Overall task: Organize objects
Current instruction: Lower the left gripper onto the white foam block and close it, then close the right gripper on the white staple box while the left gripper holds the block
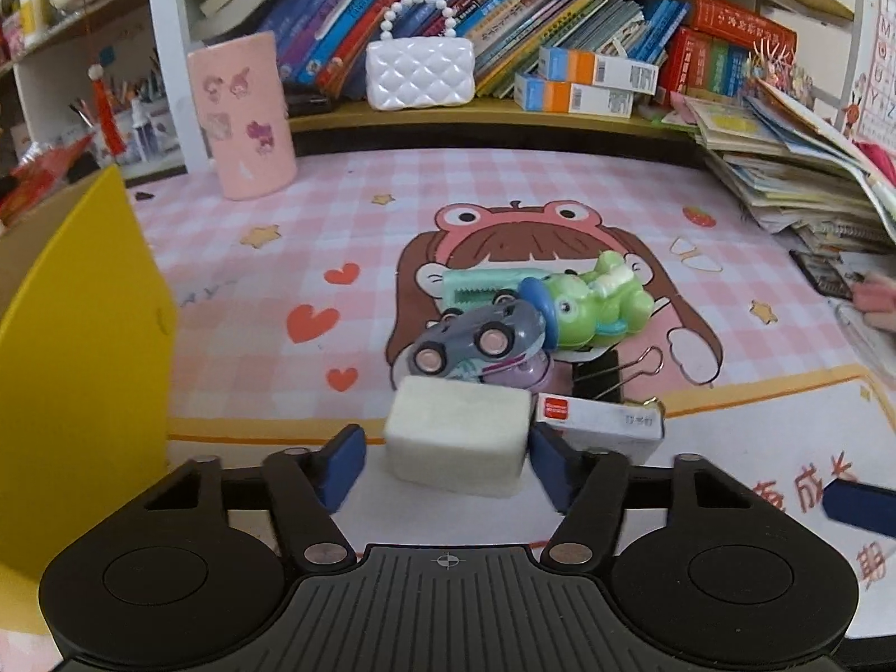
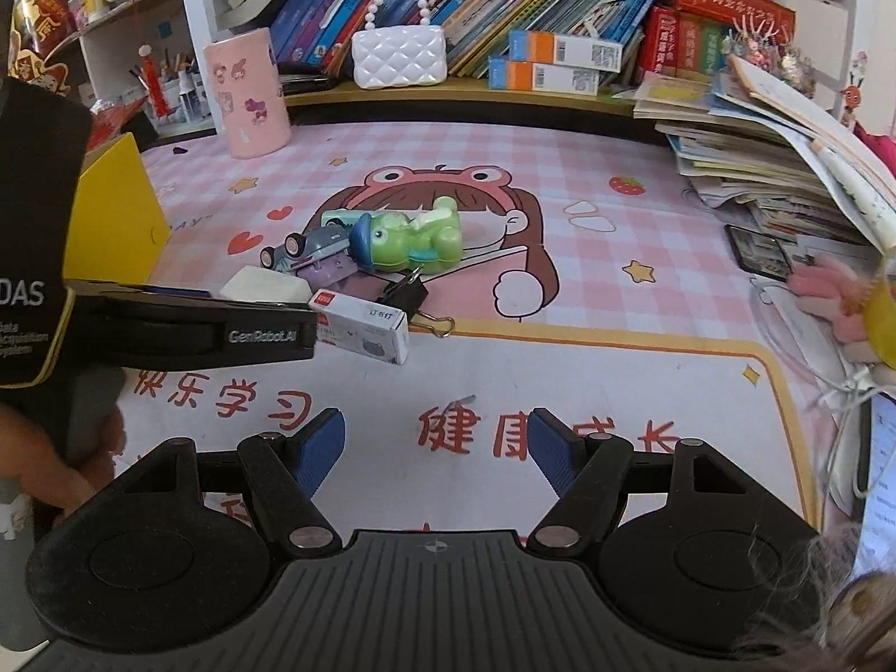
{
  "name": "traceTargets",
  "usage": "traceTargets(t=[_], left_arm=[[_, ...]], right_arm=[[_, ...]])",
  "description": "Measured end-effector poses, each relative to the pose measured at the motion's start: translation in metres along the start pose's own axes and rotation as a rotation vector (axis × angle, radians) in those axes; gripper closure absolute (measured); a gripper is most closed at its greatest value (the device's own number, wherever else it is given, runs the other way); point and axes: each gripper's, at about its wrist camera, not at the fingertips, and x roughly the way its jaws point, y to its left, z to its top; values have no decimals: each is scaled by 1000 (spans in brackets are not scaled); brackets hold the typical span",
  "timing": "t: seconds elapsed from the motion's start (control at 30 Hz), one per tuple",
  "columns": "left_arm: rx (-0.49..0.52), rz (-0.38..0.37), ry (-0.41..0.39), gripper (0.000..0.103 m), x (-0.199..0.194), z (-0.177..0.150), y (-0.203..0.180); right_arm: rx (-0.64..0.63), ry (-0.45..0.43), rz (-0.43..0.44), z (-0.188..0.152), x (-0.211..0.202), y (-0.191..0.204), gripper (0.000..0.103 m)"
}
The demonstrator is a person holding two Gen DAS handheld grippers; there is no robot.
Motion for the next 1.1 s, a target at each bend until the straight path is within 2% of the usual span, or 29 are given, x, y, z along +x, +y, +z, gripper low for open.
traceTargets(t=[0.1, 0.27, 0.4, 0.53, 0.67, 0.8, 0.93, 0.97, 1.0, 1.1], left_arm=[[-5, -15, 4, 56, -1, 0, 0], [-80, 8, -2, 57, -32, -8, 14], [-126, 38, -3, 58, -64, -23, 28], [-126, 98, -15, 58, -94, -37, 37], [-162, 126, -15, 58, -114, -47, 45], [-152, 153, -23, 58, -124, -54, 44], [-149, 155, -29, 58, -131, -59, 46], [-150, 154, -28, 58, -132, -60, 48], [-152, 154, -27, 58, -133, -62, 49], [-165, 151, -22, 58, -135, -67, 55]], right_arm=[[-5, 1, 18, 3, 5, -1, 33], [-8, -1, 47, 9, 16, 3, 33], [-16, 7, 69, 14, 30, 8, 34], [-18, 22, 90, 18, 45, 16, 35], [6, 16, 90, 27, 57, 20, 35], [32, 27, 88, 34, 70, 28, 36], [63, 16, 43, 39, 82, 36, 37], [63, 7, 28, 40, 84, 37, 40], [59, 0, 11, 42, 85, 38, 50], [33, -6, -7, 41, 85, 41, 52]])
